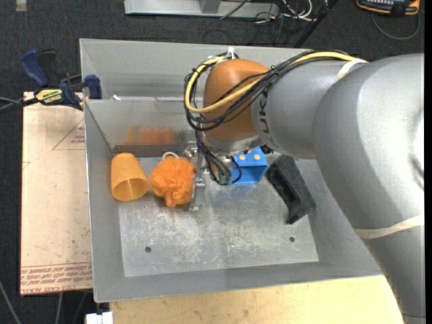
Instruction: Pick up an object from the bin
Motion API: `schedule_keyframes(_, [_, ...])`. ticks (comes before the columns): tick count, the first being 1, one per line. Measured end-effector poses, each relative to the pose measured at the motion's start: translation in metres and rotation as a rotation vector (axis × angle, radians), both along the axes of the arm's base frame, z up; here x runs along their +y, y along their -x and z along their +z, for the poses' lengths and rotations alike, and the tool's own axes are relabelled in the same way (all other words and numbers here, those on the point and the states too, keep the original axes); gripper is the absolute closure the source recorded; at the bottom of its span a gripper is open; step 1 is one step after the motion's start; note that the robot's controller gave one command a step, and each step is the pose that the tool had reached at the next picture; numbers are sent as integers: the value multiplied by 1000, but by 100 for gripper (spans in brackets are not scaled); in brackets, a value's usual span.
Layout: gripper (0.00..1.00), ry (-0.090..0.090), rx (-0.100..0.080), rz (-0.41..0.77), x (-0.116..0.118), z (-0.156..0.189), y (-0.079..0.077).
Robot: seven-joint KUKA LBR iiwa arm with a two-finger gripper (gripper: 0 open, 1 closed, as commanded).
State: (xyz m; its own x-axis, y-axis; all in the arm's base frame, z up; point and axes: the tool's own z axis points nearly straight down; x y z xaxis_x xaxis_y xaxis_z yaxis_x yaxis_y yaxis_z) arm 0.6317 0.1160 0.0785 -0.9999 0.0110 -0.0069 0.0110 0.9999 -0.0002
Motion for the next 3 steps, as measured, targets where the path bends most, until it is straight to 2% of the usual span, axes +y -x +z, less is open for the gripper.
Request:
schedule_keyframes(1, [0,-4,3,48,8,-3,9])
schedule_keyframes(2, [0,-1,1,330,15,-5,13])
schedule_keyframes(3, [0,-2,1,274,29,-7,19])
